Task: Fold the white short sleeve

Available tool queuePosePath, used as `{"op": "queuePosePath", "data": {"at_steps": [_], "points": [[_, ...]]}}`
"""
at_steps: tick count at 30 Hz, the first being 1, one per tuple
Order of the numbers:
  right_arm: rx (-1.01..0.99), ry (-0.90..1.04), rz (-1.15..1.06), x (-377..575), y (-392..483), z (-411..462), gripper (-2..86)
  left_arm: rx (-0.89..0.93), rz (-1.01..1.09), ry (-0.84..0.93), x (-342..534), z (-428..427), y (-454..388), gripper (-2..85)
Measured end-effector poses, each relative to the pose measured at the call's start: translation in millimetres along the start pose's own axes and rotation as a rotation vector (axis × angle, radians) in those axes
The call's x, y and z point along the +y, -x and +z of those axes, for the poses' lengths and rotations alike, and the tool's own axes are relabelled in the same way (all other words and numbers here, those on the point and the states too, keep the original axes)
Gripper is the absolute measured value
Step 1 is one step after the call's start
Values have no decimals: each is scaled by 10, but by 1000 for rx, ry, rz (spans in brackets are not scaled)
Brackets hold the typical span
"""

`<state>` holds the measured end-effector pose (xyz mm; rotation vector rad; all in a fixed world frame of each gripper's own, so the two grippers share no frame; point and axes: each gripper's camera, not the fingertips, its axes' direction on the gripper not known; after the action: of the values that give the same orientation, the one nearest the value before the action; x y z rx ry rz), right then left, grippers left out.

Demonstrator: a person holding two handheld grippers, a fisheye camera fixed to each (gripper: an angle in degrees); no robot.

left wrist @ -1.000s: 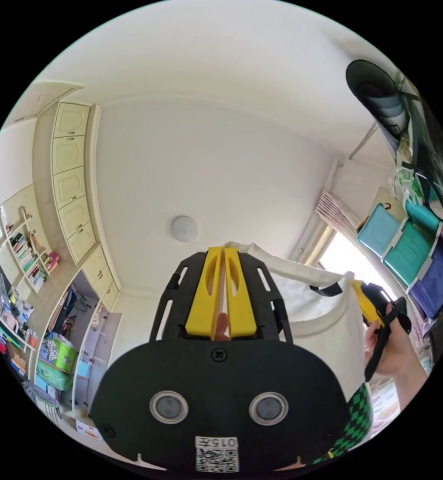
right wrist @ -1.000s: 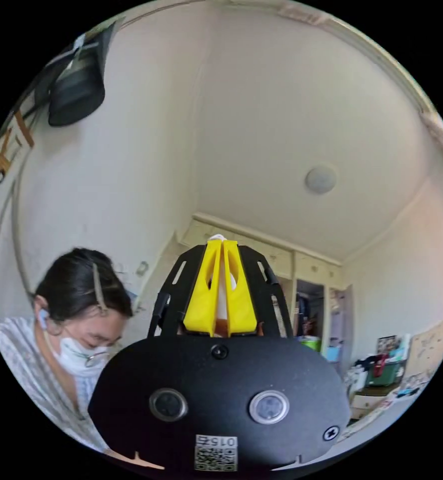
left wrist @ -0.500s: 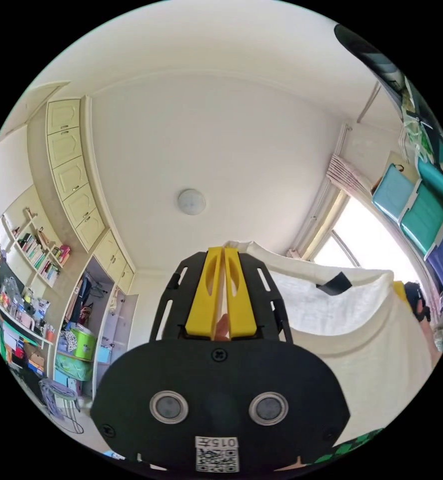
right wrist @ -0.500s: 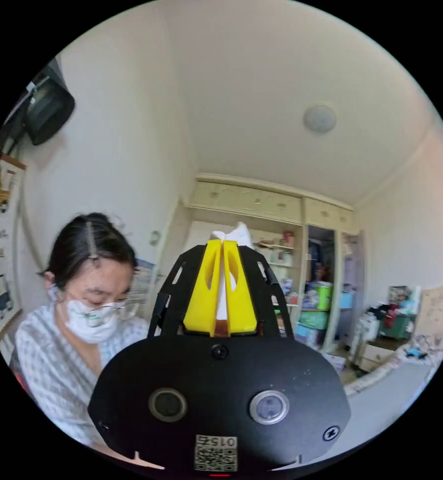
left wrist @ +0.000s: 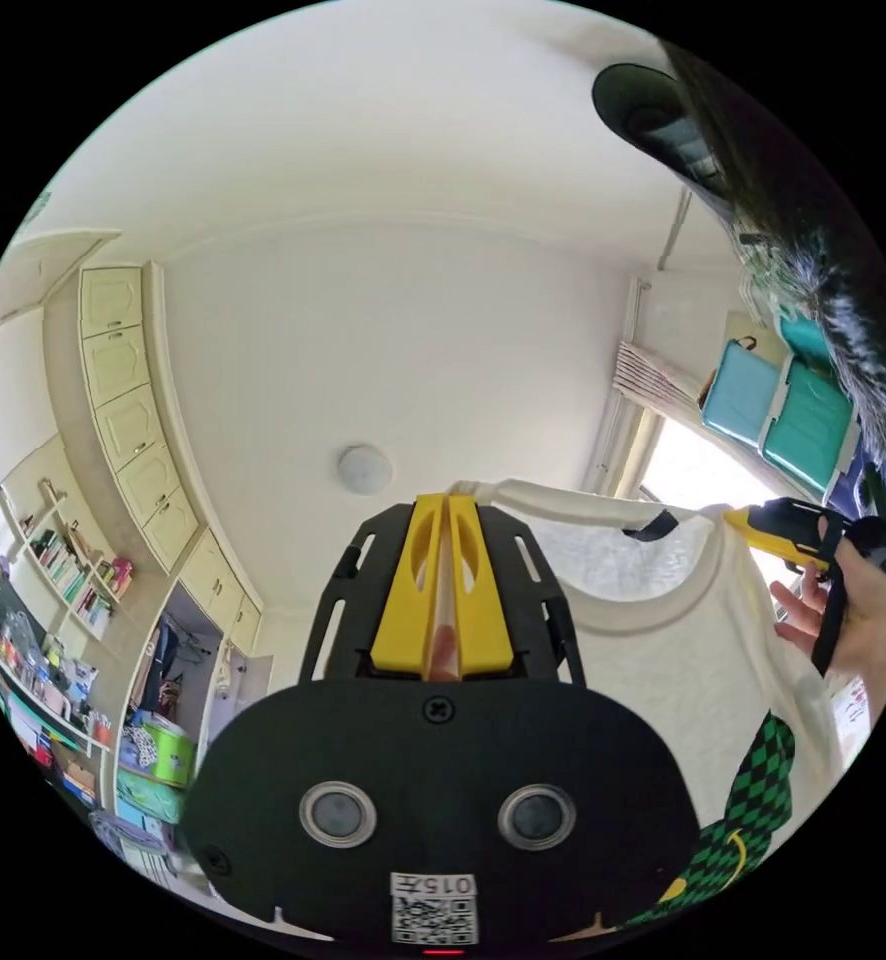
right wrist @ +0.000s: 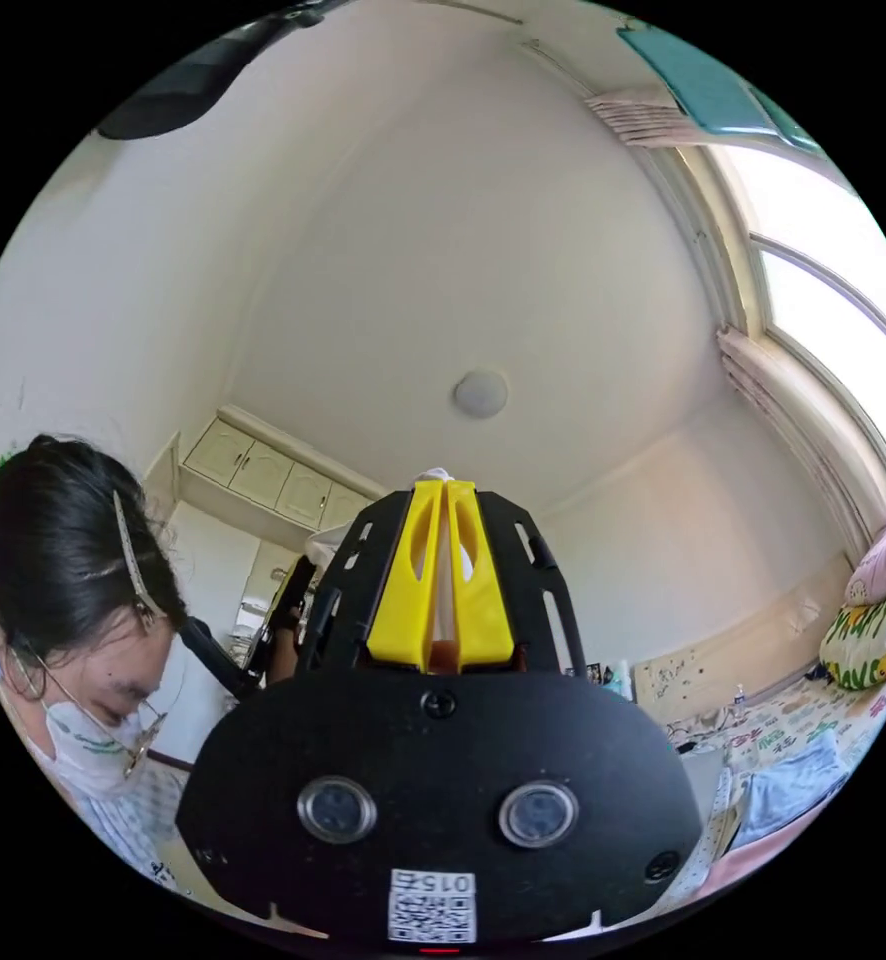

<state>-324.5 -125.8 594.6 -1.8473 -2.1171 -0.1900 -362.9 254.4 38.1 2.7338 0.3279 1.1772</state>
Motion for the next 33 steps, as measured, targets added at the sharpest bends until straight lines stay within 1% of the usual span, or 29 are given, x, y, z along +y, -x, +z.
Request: {"op": "queuePosePath", "data": {"at_steps": [2, 3, 5, 8, 12, 15, 18, 20, 21, 23, 24, 25, 26, 27, 28, 29, 30, 31, 32, 33], "points": [[78, -74, -75, -69, 404, -126, -4, -12, -16, -26, -94, -68, 40, -8], [101, -98, -102, -79, 520, -155, -4, -23, -7, -37, -123, -90, 29, -8], [196, -196, -225, -69, 1003, -231, -5, -79, 41, -86, -229, -150, -21, -8], [280, -270, -372, 27, 1444, -195, -5, -88, 43, -89, -273, -54, 76, -8], [300, -245, -463, 192, 1480, 57, -5, -78, 15, -42, -66, 227, 317, -8], [327, -167, -512, 488, 1220, 446, -5, -81, 22, 22, 353, 514, 446, -8], [364, -46, -524, 971, 724, 950, -4, -80, 43, 130, 1030, 893, 515, -7], [406, 81, -518, 1529, 159, 1437, -3, -79, 31, 243, 1778, 1255, 597, -7], [420, 119, -517, 1694, -3, 1571, -3, -79, 25, 276, 1993, 1354, 622, -7], [467, 300, -490, 2479, -770, 2138, 1, -91, -10, 429, 2968, 1749, 752, -6], [474, 353, -482, 2712, -991, 2289, 2, -101, -22, 468, 3239, 1836, 789, -4], [487, 475, -459, 3218, -1477, 2608, 6, -124, -47, 540, 3802, 1977, 870, -2], [532, 639, -424, 3781, -2027, 2957, 23, -127, -54, 605, 4371, 2083, 939, 4], [567, 739, -398, 4076, -2321, 3119, 38, -115, -26, 647, 4656, 2138, 954, 8], [653, 950, -279, 4632, -2923, 3339, 68, -89, 25, 770, 5205, 2242, 998, 22], [684, 1176, -171, 5065, -3398, 3407, 98, -50, 35, 956, 5679, 2332, 1092, 41], [713, 1243, -107, 5215, -3592, 3381, 101, -19, 23, 1057, 5872, 2359, 1149, 52], [763, 1263, 3, 5414, -3848, 3199, 107, 32, -10, 1208, 6158, 2332, 1271, 72], [728, 1218, 58, 5526, -3931, 2919, 108, 97, -31, 1296, 6347, 2220, 1377, 88], [679, 1206, 62, 5569, -3927, 2770, 109, 136, -47, 1330, 6416, 2142, 1426, 92]]}}
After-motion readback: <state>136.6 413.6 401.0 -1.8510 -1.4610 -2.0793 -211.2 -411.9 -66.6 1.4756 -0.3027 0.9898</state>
